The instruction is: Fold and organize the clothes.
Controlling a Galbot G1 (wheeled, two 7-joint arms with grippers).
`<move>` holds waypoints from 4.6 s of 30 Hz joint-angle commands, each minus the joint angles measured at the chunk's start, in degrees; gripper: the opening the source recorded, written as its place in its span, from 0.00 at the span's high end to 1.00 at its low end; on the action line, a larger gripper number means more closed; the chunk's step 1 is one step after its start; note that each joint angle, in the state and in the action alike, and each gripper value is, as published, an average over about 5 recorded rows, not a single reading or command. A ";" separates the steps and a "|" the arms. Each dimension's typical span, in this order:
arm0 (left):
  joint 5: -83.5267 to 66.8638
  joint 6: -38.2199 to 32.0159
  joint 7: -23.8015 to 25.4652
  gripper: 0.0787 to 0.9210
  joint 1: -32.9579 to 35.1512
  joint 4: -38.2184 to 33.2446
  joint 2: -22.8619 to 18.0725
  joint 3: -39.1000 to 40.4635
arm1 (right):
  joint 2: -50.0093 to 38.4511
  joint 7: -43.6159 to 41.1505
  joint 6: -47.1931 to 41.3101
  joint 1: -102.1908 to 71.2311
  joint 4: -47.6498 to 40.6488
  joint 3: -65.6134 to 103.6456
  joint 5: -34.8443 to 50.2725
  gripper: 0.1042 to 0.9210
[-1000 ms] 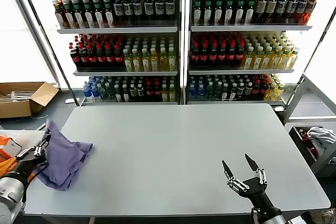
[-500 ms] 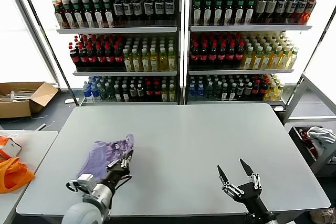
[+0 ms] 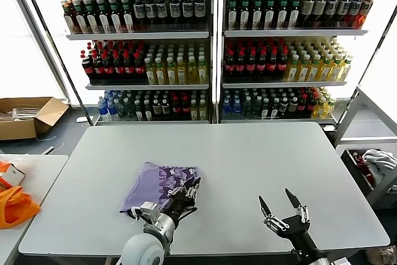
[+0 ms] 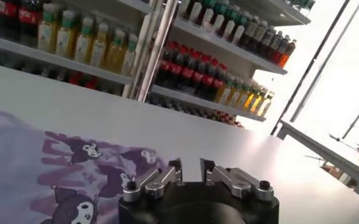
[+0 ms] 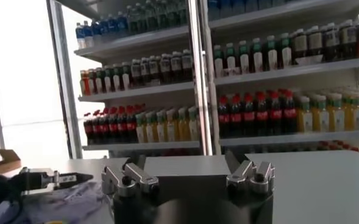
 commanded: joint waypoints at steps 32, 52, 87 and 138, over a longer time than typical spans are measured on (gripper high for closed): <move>6.20 -3.81 0.44 0.12 6.11 -13.33 0.25 -19.17 | 1.36 34.67 -30.34 35.00 -11.84 -41.82 20.93 0.14; 5.59 -4.12 0.33 0.12 6.90 -11.90 0.53 -19.34 | 2.74 26.33 -25.56 33.71 -12.81 -38.63 16.27 0.73; -0.46 -1.29 -1.34 0.12 8.98 -14.48 1.70 -19.80 | -6.79 23.20 -24.09 23.63 -6.65 -14.33 -1.66 0.71; 0.69 -2.98 -0.10 0.12 11.44 -14.20 1.76 -23.29 | -5.60 22.79 -17.49 32.10 5.18 -19.32 -1.12 0.12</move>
